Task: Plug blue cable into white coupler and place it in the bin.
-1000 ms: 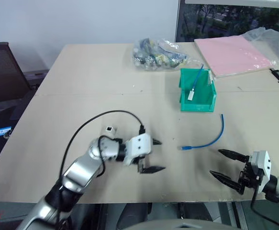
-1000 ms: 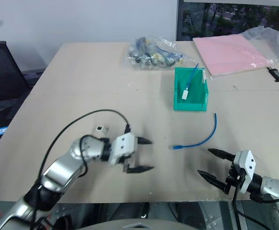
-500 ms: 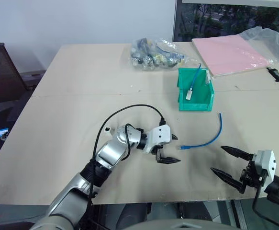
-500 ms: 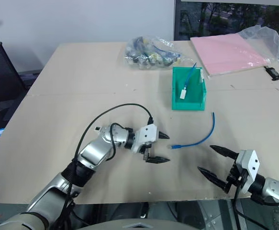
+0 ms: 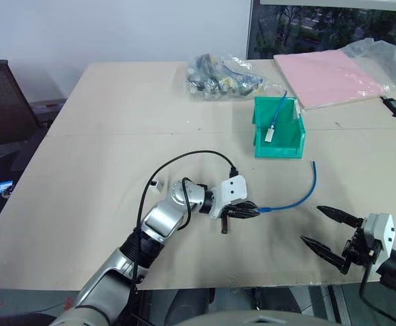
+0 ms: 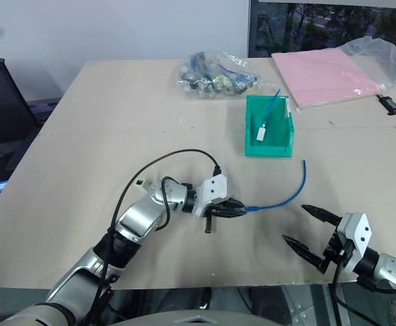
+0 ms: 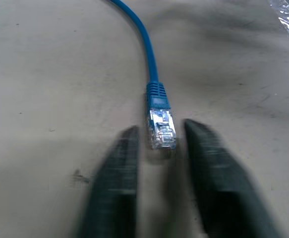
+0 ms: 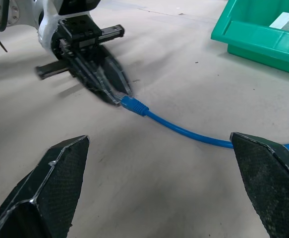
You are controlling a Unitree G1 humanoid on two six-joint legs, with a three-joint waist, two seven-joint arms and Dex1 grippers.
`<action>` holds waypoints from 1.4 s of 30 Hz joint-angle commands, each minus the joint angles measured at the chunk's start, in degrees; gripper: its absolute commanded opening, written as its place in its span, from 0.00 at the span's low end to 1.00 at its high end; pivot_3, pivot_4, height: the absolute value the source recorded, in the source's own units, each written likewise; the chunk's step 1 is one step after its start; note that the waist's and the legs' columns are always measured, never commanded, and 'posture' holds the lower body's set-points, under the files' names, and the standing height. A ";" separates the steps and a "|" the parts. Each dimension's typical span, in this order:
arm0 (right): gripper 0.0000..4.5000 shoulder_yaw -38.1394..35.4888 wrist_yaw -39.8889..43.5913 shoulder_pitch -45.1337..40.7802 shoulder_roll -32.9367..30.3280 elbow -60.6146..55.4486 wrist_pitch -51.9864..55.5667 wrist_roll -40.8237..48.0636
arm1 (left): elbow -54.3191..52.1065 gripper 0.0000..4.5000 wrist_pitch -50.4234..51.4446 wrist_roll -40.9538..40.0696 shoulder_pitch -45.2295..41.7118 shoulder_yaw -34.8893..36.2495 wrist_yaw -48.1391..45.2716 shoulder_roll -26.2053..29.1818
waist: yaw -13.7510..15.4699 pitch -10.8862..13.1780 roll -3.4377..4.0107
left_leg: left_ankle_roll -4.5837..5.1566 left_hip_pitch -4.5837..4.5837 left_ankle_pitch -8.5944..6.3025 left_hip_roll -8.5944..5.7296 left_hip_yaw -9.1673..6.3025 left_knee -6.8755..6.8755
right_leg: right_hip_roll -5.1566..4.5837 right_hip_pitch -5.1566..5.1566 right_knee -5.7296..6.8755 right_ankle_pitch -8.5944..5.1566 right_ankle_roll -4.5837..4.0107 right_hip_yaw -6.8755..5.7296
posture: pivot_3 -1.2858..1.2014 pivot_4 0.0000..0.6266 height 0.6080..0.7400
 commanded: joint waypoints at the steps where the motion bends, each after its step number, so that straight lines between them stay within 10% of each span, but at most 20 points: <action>1: 1.00 -1.29 -0.46 -0.11 0.01 -2.39 -0.03 1.32 | -1.28 0.03 0.75 -0.08 1.04 -0.62 -0.95 0.79 | -0.03 0.00 0.00 | 0.00 0.00 0.00 0.00 0.00 0.00 | 0.00 0.00 0.00 0.00 0.00 0.00 | 0.52 0.24 1.00; 15: 1.00 3.03 -24.71 -2.70 3.69 -18.49 31.63 37.48 | -7.15 0.03 45.23 -43.39 -1.05 29.06 10.80 -14.78 | -0.59 0.01 -0.08 | 0.21 -0.11 -0.12 0.04 -0.22 0.15 | -0.13 -0.03 0.05 0.00 0.00 -0.16 | 0.52 0.24 1.00; 33: 1.00 7.19 -36.78 -14.39 11.40 -18.90 32.72 46.11 | -8.36 0.03 46.15 -47.51 0.93 26.88 13.31 -13.58 | -0.41 -0.02 -0.11 | -0.04 -0.10 0.02 -0.02 -0.18 0.14 | 0.03 -0.06 0.03 0.00 0.00 -0.11 | 0.52 0.24 1.00; 42: 0.06 6.00 -37.06 -14.30 10.11 -19.77 33.31 49.32 | -7.77 0.00 45.09 -47.97 1.27 26.50 13.89 -13.61 | -0.41 -0.02 -0.11 | -0.04 -0.11 0.02 -0.02 -0.15 0.14 | 0.02 -0.07 0.02 0.00 0.00 -0.08 | 0.52 0.24 1.00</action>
